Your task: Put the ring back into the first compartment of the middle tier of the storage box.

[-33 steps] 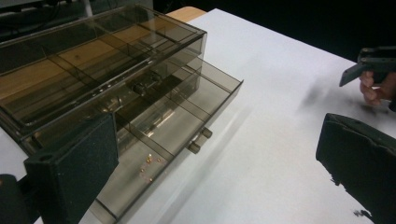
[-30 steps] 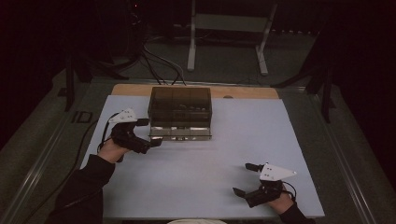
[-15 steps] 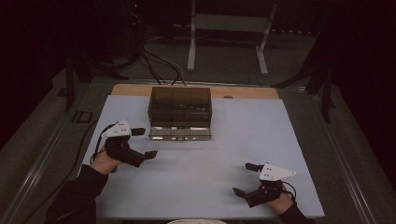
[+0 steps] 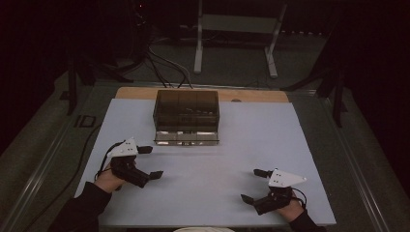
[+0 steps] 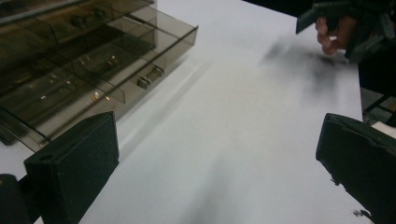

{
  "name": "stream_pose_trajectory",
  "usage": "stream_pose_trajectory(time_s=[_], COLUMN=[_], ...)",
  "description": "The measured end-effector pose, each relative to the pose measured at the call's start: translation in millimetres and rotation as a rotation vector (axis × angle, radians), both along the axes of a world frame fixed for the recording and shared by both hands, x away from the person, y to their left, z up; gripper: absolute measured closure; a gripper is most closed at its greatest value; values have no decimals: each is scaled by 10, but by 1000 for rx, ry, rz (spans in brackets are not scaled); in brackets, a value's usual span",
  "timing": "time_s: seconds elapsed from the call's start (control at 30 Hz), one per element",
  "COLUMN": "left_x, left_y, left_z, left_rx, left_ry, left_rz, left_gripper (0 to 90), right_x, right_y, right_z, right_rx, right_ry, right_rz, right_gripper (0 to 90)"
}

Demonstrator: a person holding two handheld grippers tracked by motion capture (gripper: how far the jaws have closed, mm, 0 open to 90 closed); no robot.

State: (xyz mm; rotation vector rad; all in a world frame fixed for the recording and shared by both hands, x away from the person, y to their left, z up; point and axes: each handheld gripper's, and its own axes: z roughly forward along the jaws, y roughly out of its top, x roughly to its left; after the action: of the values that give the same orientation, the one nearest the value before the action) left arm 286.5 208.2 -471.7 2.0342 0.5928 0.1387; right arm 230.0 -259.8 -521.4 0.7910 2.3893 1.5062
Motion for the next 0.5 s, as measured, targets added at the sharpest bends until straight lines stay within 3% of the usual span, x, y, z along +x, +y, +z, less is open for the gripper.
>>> stream_pose_trajectory(time_s=[0.13, 0.4, 0.5], left_x=[-57, -182, -224], left_y=[32, 115, 148], left_z=[-63, -186, -249], left_rx=[-13, 4, -2], left_ry=[8, 16, 36], left_rz=[0, -4, -6], left_gripper=[9, 9, 9], right_x=[0, 2, 1], right_y=[1, 3, 4], right_z=[-1, -4, -4], right_rx=[-1, -2, -3], right_ry=[0, 2, 2], right_rz=[0, 1, 0], right_gripper=[0, 0, 0])
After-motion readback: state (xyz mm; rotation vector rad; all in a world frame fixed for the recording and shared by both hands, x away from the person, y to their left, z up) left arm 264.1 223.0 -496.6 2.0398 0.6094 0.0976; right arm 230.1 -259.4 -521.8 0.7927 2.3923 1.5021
